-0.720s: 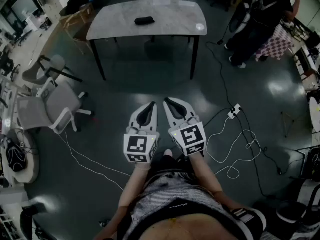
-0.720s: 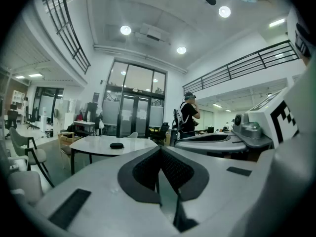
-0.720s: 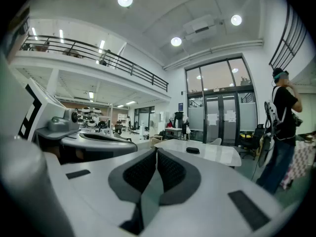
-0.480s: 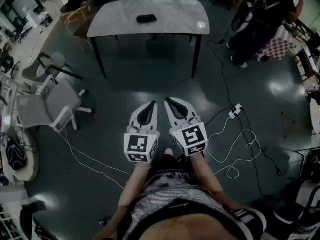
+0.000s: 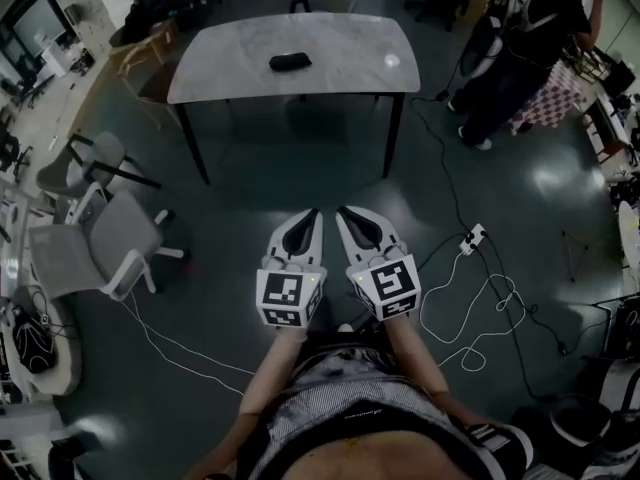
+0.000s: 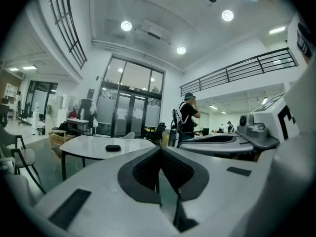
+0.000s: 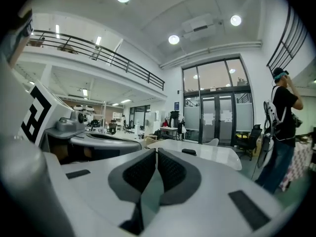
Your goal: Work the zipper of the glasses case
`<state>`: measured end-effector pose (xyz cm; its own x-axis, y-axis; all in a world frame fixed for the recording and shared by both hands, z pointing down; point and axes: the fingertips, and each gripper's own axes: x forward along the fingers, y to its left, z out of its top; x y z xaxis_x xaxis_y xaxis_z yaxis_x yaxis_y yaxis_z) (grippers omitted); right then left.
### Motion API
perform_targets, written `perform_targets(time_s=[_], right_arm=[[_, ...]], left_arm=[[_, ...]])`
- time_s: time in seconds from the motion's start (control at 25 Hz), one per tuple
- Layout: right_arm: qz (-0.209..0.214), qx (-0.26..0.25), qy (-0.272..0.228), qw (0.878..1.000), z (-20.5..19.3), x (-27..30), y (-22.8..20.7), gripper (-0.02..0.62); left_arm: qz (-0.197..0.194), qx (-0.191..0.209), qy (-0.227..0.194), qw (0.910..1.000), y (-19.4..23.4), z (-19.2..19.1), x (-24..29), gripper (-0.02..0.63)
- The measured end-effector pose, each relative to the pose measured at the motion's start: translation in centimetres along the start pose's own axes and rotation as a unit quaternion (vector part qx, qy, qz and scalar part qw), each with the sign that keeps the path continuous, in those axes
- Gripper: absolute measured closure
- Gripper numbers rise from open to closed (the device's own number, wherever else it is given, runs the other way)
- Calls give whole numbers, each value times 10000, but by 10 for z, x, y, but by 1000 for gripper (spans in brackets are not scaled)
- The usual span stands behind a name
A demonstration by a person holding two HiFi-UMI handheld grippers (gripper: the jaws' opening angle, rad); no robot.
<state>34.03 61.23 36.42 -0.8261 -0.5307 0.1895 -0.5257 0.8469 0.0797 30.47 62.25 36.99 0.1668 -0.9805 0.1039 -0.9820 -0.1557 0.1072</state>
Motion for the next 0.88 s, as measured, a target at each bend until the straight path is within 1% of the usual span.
perform_targets(time_s=[0.16,0.32,0.52,0.68,0.88], right_arm=[[-58,-85,-17,9999,7,38,-16,529],[-97,-51,64,9999,6,72,-26,529],[-201,-79,118,9997,10,104,-29,529],[-152,0,121,9998,10,124,-29,528],[-115,4,209,9997,9,139,-30,529]], left_arm=[[-116,53,-10,9999,26,3,31,611],[-232,45,85,9997,52,0,57,611],[-311,150,85,9994,80,6,69,611],[-276,112,130,9995,99,5,75,611],[-200,155,136,9996,115,8,76,611]])
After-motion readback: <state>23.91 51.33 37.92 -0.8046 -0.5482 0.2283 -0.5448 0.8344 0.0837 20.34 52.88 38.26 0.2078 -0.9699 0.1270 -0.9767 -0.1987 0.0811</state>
